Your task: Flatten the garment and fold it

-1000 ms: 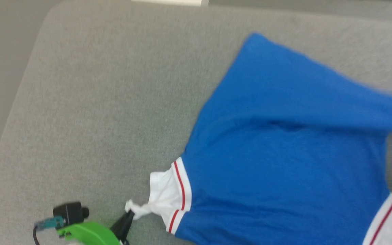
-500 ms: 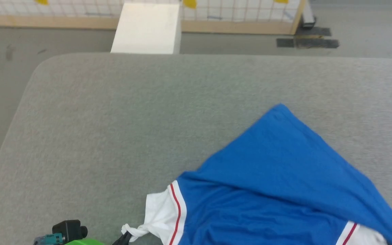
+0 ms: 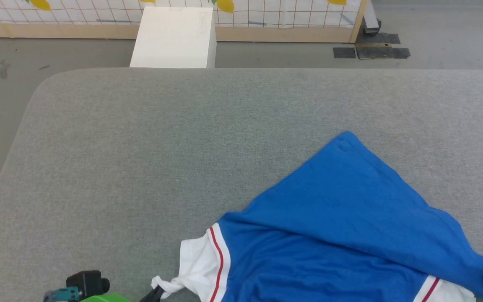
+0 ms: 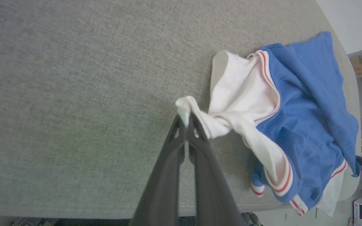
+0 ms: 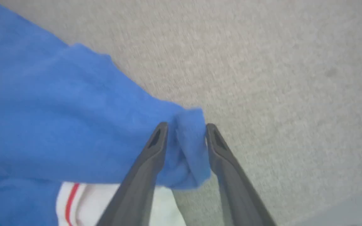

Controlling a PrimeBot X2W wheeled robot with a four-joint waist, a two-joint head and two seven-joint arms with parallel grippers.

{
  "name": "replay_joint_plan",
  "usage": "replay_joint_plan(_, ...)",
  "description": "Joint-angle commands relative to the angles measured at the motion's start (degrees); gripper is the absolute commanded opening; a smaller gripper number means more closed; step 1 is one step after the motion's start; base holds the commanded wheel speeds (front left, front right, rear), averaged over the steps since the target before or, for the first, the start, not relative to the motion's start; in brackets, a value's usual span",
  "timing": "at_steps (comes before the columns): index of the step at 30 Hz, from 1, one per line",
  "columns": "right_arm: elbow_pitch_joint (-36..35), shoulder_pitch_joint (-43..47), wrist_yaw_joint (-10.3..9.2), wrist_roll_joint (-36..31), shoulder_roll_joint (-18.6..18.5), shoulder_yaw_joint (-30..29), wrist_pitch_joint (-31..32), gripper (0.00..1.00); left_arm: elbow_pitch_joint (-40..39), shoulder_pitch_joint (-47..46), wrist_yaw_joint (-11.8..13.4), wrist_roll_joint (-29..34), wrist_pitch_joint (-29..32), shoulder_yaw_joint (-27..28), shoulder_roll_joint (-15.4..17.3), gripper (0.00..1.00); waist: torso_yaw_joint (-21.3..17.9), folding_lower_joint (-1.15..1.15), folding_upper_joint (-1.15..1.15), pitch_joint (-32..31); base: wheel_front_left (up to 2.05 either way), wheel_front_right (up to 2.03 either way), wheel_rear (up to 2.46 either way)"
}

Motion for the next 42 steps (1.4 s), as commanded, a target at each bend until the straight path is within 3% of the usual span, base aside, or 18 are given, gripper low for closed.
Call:
replay_joint_plan(1,-1.27,-1.99,-0.08,-0.40,0.10,1.30,-3.10,1.00,0.06,0.12,0.09,-0.01,0.35,-0.14,0.48,0.00,0.18,0.00,0.31,-0.04,0.00,0.00,0.00)
replay_joint_plan(3,-3.09,-5.54,-0.08,-1.78,-0.85,5.65,-12.72,1.00,0.29,-0.35,-0.03,0.00,0.44,-0.31,0.60,0.00,0.58,0.00,0.31,0.19,0.00,0.00,0.00)
replay_joint_plan(7,-1.74,-10.82,-0.08,-1.13,-4.55,13.07,-21.76,1.00,0.22,-1.02,-0.21,-0.10,0.34,-0.36,0.56,0.00,1.03,0.00,0.31,1.15,0.00,0.00,0.00)
replay_joint_plan(14,6.73,-24.27,-0.08,1.33,-12.40,28.06,-28.22,1.00,0.19,-3.23,-0.63,0.11,0.36,-0.59,0.81,0.00,2.26,0.00,0.31,4.73,0.00,0.00,0.00)
replay_joint_plan(20,15.81,-35.08,-0.08,4.78,-16.42,38.39,-23.23,1.00,0.27,-5.46,-1.11,0.16,0.13,-0.92,0.59,0.00,4.31,0.00,0.31,8.32,0.00,0.00,0.00)
replay_joint_plan(26,24.34,-42.93,-0.08,8.64,-17.74,44.54,-12.99,1.00,0.92,-7.87,-1.74,0.29,-0.24,-1.36,0.29,0.00,6.45,0.00,0.31,11.37,0.00,0.00,0.00)
replay_joint_plan(38,34.84,-50.21,-0.08,8.53,-17.06,46.29,11.93,1.00,2.63,-9.40,-2.64,0.16,-1.40,-2.00,-0.45,0.00,8.32,0.00,0.31,14.37,0.00,0.00,0.00)
replay_joint_plan(39,35.08,-50.23,-0.08,8.05,-16.96,46.03,13.66,0.87,2.76,-9.41,-2.67,0.13,-1.43,-2.03,-0.48,0.00,8.34,0.00,0.31,14.34,0.00,0.00,0.00)
replay_joint_plan(40,35.11,-50.13,-0.08,7.54,-16.78,45.51,15.26,0.47,2.90,-9.42,-2.70,0.10,-1.49,-2.07,-0.52,0.00,8.34,0.00,0.31,14.26,0.00,0.00,0.00)
replay_joint_plan(41,35.01,-49.93,-0.08,7.14,-16.67,45.14,16.27,0.38,2.99,-9.44,-2.71,0.09,-1.53,-2.10,-0.54,0.00,8.32,0.00,0.31,14.18,0.00,0.00,0.00)
replay_joint_plan(42,34.63,-49.52,-0.08,6.77,-16.53,44.89,17.09,0.18,3.10,-9.45,-2.70,0.11,-1.56,-2.15,-0.55,0.00,8.28,0.00,0.31,14.01,0.00,0.00,0.00)
